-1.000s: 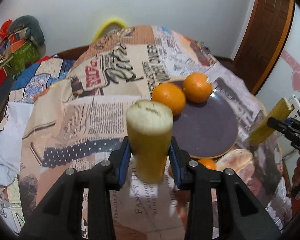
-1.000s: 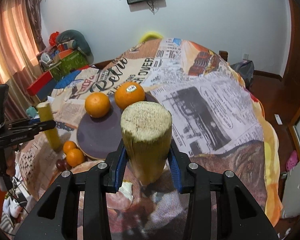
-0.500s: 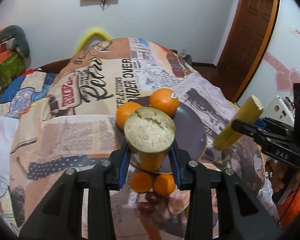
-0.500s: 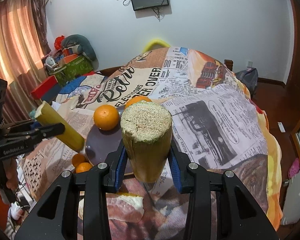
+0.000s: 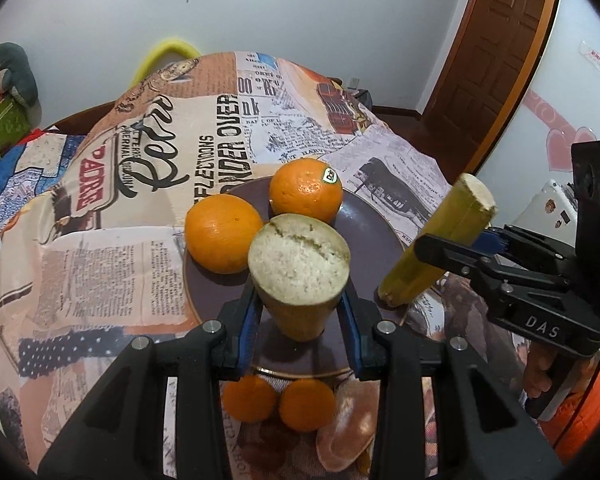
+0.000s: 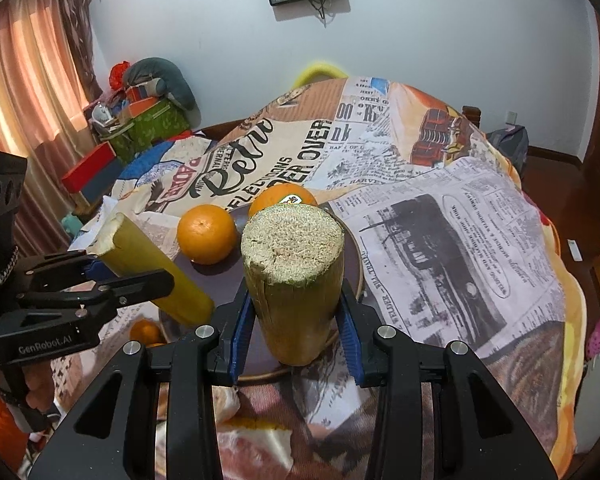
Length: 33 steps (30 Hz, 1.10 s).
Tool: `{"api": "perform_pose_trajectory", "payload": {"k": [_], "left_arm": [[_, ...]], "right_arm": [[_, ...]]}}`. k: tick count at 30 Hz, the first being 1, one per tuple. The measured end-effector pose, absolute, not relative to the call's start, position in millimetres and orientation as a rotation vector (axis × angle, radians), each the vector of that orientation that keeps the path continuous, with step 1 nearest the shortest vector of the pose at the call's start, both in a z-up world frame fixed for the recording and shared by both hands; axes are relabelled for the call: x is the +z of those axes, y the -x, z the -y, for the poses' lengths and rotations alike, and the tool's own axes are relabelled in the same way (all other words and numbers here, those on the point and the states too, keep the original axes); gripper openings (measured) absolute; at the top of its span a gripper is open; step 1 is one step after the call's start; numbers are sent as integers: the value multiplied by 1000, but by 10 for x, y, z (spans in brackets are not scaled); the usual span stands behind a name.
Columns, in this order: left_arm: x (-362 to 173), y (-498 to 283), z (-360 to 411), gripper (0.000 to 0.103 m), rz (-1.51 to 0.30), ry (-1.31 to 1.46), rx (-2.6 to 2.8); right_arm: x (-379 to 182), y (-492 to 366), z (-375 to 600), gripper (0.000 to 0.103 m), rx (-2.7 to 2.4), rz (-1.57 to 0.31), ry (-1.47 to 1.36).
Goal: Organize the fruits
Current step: 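Lift both yellow cylinders upright and carry them over the plate, then lay both yellow cylinders on the plate beside the oranges and open both grippers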
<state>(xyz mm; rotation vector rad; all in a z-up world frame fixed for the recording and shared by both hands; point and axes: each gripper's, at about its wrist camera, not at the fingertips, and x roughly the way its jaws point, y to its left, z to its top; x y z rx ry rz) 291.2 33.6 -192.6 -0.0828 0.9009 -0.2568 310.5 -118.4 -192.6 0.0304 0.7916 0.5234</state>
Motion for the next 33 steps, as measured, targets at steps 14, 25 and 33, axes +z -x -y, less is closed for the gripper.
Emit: {"api": "perform_pose_trajectory", "payload": {"k": [14,25,33], "left_arm": [[-2021,-3298,-346,36,-892,133,-250],[-2093,-3511,-355,36,-897,136,-236],[-2045,-3524,-323,36,-877,120,-220]], "right_arm": [[-2044,-3361,1079,36,539,-809,-55],[-2128,-3525,1066,36,542,-847,-103],[-2142,-3551,1081,40,508,-863,-74]]}}
